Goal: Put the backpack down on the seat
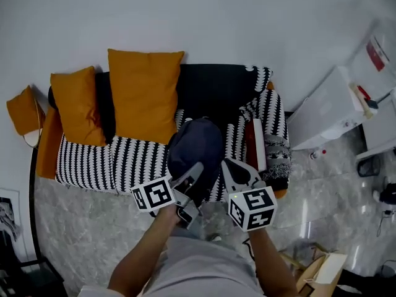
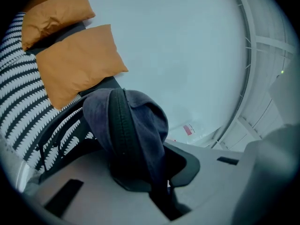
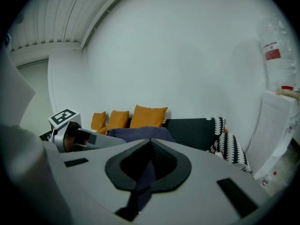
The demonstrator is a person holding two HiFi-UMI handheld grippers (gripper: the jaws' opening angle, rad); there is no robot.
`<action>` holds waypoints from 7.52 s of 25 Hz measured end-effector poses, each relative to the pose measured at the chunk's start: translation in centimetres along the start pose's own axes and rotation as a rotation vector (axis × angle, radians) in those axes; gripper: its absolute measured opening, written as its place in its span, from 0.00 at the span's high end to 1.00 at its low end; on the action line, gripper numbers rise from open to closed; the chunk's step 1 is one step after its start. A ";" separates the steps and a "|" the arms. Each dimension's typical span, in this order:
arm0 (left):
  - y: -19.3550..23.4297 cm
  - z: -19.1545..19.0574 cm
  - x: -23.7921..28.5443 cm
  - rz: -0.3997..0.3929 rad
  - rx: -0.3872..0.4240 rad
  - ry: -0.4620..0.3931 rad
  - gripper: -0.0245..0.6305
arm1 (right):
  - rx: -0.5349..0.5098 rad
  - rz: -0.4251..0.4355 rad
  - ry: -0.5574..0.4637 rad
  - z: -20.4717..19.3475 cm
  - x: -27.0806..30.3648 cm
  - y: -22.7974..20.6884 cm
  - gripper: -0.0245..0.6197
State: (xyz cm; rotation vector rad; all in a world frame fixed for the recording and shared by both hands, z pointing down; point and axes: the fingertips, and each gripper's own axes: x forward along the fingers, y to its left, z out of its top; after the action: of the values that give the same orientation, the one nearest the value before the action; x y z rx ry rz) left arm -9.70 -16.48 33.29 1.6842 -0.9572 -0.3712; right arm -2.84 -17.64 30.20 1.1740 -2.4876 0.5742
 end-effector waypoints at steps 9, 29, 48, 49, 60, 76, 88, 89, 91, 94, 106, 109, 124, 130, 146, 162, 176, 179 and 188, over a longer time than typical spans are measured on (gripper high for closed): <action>5.0 6.2 3.9 0.021 -0.006 0.051 0.89 | 0.017 -0.056 0.066 1.8 7.5 -2.4 0.96; 16.2 12.1 15.6 -0.002 0.146 0.262 0.89 | 0.097 -0.161 0.114 -0.8 19.1 -10.1 0.96; 20.0 11.9 26.1 -0.128 0.350 0.383 0.89 | 0.147 -0.201 0.103 -8.2 23.6 -16.5 0.96; 20.0 11.7 26.2 -0.134 0.348 0.385 0.89 | 0.144 -0.198 0.103 -8.5 23.7 -16.6 0.96; 19.5 8.4 24.9 -0.131 0.348 0.379 0.89 | 0.172 -0.190 0.081 -10.3 21.7 -17.0 0.96; 19.0 2.3 22.4 -0.087 0.420 0.364 0.89 | 0.190 -0.183 0.049 -13.3 16.7 -15.8 0.96; 19.8 -4.0 20.7 -0.054 0.511 0.433 0.89 | 0.193 -0.181 0.065 -16.2 13.5 -14.2 0.96; 20.0 -4.7 20.6 -0.052 0.521 0.445 0.89 | 0.192 -0.181 0.064 -16.5 13.1 -14.1 0.96; 20.2 -6.0 20.5 -0.044 0.550 0.469 0.89 | 0.191 -0.182 0.062 -16.9 12.5 -14.0 0.96; 20.5 -7.6 20.5 -0.027 0.592 0.488 0.88 | 0.191 -0.182 0.064 -17.8 11.5 -14.0 0.96; 22.0 -12.6 19.1 0.018 0.675 0.534 0.84 | 0.204 -0.197 0.062 -20.8 8.7 -13.5 0.96; 22.3 -14.1 18.7 0.024 0.671 0.550 0.82 | 0.205 -0.200 0.064 -21.5 7.7 -13.3 0.96; 23.3 -19.8 15.1 0.036 0.615 0.581 0.66 | 0.213 -0.209 0.068 -25.3 4.4 -11.0 0.96; 22.5 -19.6 13.9 0.052 0.614 0.577 0.66 | 0.221 -0.209 0.065 -24.9 3.8 -10.0 0.96; 12.3 -15.1 8.7 0.080 0.648 0.445 0.67 | 0.187 -0.192 0.028 -17.7 0.4 -6.1 0.96; -1.6 -9.3 0.5 0.150 0.755 0.223 0.89 | 0.138 -0.163 -0.105 -6.6 -7.4 0.4 0.96; -6.6 -10.3 -2.9 0.148 0.825 0.157 0.95 | 0.025 -0.160 -0.127 -3.7 -11.4 3.7 0.96; -6.6 -10.4 -3.0 0.153 0.822 0.155 0.95 | 0.025 -0.163 -0.123 -4.0 -11.5 3.8 0.96; -6.3 -10.1 -3.0 0.165 0.795 0.153 0.95 | 0.025 -0.162 -0.113 -4.3 -11.3 3.8 0.96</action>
State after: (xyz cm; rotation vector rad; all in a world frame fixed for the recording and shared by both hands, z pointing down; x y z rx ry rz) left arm -2.23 -7.20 30.36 2.2729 -1.2035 0.2949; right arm 1.56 -5.95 27.96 1.4390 -2.4528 0.5087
